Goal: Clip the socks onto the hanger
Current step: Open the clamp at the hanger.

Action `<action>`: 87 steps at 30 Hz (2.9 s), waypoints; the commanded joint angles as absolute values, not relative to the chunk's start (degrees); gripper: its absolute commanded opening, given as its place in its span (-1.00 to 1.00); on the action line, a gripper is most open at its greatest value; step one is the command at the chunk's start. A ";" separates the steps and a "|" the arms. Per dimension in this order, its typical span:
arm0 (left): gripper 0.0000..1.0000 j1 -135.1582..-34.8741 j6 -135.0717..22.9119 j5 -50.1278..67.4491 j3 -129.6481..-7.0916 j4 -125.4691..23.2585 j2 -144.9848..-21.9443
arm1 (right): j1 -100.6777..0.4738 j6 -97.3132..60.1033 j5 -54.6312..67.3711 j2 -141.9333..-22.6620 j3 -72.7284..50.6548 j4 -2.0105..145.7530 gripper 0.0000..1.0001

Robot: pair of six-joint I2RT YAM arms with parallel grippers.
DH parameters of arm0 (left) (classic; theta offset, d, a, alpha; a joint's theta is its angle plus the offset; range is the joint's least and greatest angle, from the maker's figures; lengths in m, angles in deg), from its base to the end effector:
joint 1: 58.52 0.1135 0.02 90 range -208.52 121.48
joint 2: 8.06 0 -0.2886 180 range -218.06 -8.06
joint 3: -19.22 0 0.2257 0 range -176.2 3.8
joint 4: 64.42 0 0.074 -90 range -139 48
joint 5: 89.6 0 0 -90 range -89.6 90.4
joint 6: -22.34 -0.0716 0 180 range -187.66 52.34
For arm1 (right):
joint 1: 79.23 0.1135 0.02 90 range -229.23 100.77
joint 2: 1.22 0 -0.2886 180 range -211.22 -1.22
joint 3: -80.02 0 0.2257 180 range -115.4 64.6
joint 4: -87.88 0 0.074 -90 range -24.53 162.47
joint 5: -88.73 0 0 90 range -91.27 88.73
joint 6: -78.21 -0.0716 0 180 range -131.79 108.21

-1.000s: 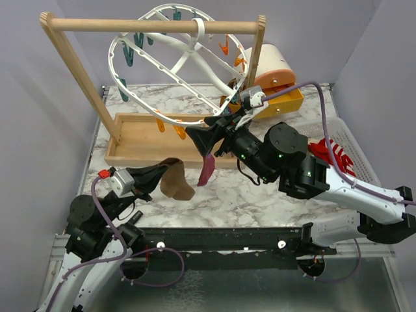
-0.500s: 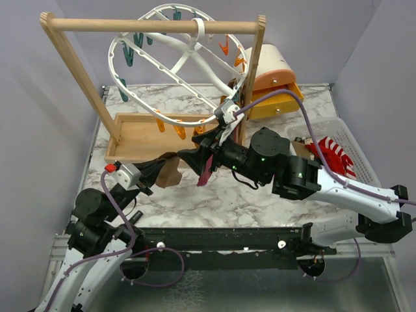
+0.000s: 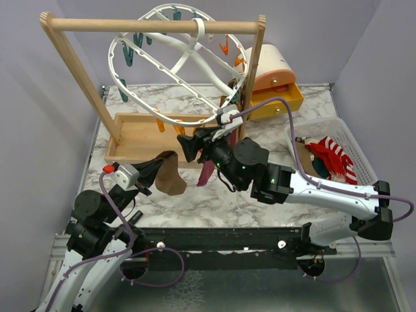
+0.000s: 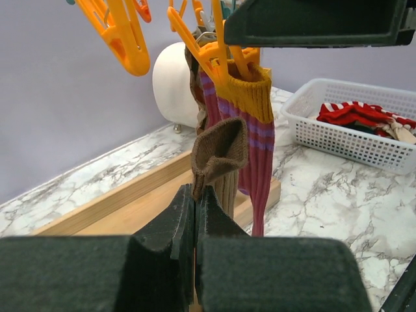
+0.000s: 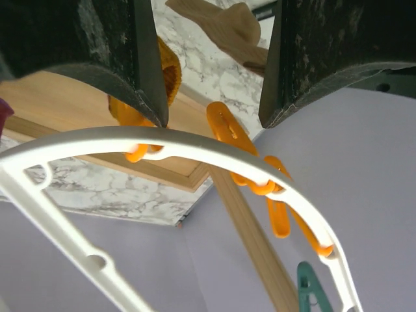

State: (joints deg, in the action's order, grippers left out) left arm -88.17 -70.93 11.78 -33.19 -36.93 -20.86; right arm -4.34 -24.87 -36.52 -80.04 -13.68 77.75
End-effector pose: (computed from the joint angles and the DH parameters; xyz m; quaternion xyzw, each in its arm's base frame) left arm 0.0394 -0.0387 0.3516 0.2512 0.5779 -0.2373 0.7393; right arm 0.1218 0.2926 0.4656 -0.1403 0.6682 0.3395 0.6470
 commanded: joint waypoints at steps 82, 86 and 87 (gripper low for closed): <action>-1.00 -88.31 -69.86 12.09 -29.32 -38.83 -20.53 | -49.17 -65.18 -5.16 -73.90 -14.73 64.56 -0.30; -1.00 -88.31 -69.90 12.47 -29.69 -38.96 -20.90 | -49.17 -65.16 -3.60 -73.73 -14.76 64.44 -0.17; -1.00 -88.36 -69.86 12.58 -29.76 -38.98 -20.97 | -49.17 -65.10 -3.38 -73.58 -14.84 64.25 -0.09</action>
State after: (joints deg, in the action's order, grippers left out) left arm -88.17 -69.90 11.71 -29.39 -38.59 -20.35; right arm -48.95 -65.07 -6.53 -73.29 -13.57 64.32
